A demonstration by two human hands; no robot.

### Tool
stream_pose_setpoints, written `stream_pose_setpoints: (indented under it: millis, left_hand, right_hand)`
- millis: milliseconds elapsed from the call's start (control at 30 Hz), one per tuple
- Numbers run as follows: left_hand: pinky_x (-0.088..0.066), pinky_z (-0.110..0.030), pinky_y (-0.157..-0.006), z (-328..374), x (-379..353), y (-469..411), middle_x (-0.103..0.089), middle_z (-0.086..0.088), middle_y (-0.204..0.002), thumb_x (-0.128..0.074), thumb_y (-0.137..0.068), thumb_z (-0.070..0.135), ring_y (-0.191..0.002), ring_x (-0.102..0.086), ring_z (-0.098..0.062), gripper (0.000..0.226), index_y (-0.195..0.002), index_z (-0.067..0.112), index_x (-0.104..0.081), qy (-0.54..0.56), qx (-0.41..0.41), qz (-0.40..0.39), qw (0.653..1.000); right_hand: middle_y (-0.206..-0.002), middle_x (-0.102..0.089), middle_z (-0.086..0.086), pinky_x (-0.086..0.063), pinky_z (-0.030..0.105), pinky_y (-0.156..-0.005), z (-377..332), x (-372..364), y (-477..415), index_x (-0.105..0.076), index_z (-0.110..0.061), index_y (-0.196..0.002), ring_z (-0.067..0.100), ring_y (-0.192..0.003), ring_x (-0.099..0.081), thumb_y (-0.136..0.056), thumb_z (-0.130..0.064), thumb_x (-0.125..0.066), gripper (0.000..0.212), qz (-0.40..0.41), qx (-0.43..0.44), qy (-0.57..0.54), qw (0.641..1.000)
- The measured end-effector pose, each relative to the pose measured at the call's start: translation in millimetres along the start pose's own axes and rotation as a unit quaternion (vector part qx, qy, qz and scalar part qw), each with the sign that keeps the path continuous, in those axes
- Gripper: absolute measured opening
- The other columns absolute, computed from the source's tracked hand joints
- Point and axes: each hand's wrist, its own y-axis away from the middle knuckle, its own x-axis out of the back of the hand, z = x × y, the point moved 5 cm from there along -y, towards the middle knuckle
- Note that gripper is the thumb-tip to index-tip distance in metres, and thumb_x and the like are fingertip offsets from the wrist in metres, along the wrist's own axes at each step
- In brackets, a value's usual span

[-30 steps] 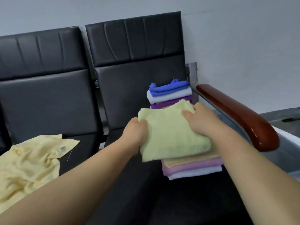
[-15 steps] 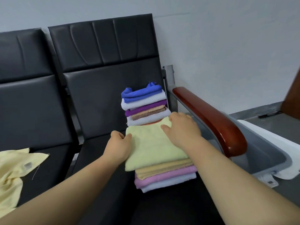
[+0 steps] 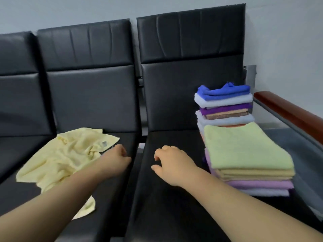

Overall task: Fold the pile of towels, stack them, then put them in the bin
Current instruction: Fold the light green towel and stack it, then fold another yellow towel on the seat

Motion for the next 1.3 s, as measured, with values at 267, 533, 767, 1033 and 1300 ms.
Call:
stream_pose_setpoints:
  millis: [267, 533, 767, 1033, 1300]
  left_hand:
    - [-0.05, -0.031, -0.071, -190.3, 57.4, 3.3, -0.057, 0.0, -0.119, -0.063, -0.096, 0.035, -0.086, -0.06, -0.016, 0.042, -0.135, 0.022, -0.053, -0.04, 0.102, 0.023, 0.994]
    - [-0.048, -0.033, -0.095, -213.4, 47.8, -2.1, -0.053, 0.009, -0.126, -0.074, -0.084, 0.054, -0.11, -0.055, -0.015, 0.042, -0.119, 0.037, -0.057, -0.038, 0.007, -0.084, 0.996]
    - [-0.051, -0.043, -0.091, -195.9, 31.0, -3.0, -0.056, 0.008, -0.108, -0.063, -0.088, 0.043, -0.103, -0.055, -0.022, 0.023, -0.107, 0.031, -0.058, -0.089, -0.042, -0.075, 0.992]
    - [-0.039, -0.031, -0.064, -162.7, 68.5, 11.4, -0.051, 0.005, -0.072, -0.06, -0.094, 0.017, -0.068, -0.047, -0.014, 0.021, -0.077, 0.015, -0.049, 0.148, -0.066, 0.028, 0.986]
    - [-0.054, -0.034, -0.057, -131.0, 74.8, 34.5, -0.063, -0.015, -0.083, -0.073, -0.082, 0.014, -0.067, -0.062, -0.025, 0.027, -0.103, 0.007, -0.058, 0.52, -0.049, -0.136, 0.842]
  right_hand:
    - [-0.126, -0.055, -0.003, -0.051, 0.04, -0.095, -136.2, -85.7, -78.3, -0.06, -0.024, -0.129, 0.022, -0.115, -0.056, -0.1, -0.043, -0.057, 0.035, -0.108, 0.053, -0.097, 0.988]
    - [-0.122, -0.049, -0.006, -0.048, 0.034, -0.088, -182.3, -141.7, -127.2, -0.069, -0.032, -0.12, 0.022, -0.113, -0.053, -0.099, -0.039, -0.061, 0.023, -0.157, 0.05, -0.068, 0.984]
    - [-0.078, -0.071, -0.003, -0.048, 0.022, -0.063, -154.1, -82.2, -126.6, -0.071, -0.019, -0.098, 0.004, -0.065, -0.063, -0.099, -0.035, -0.066, 0.016, -0.163, -0.003, -0.259, 0.952]
    - [-0.107, -0.069, 0.01, -0.058, 0.03, -0.075, -126.8, -31.0, -118.3, -0.06, -0.017, -0.102, 0.014, -0.08, -0.069, -0.109, -0.029, -0.051, 0.016, -0.063, -0.104, -0.549, 0.827]
    - [-0.078, -0.057, 0.001, -0.043, 0.03, -0.066, -110.5, -11.3, -80.1, -0.07, -0.013, -0.096, 0.016, -0.067, -0.049, -0.091, -0.03, -0.077, 0.019, -0.197, -0.035, -0.407, 0.891]
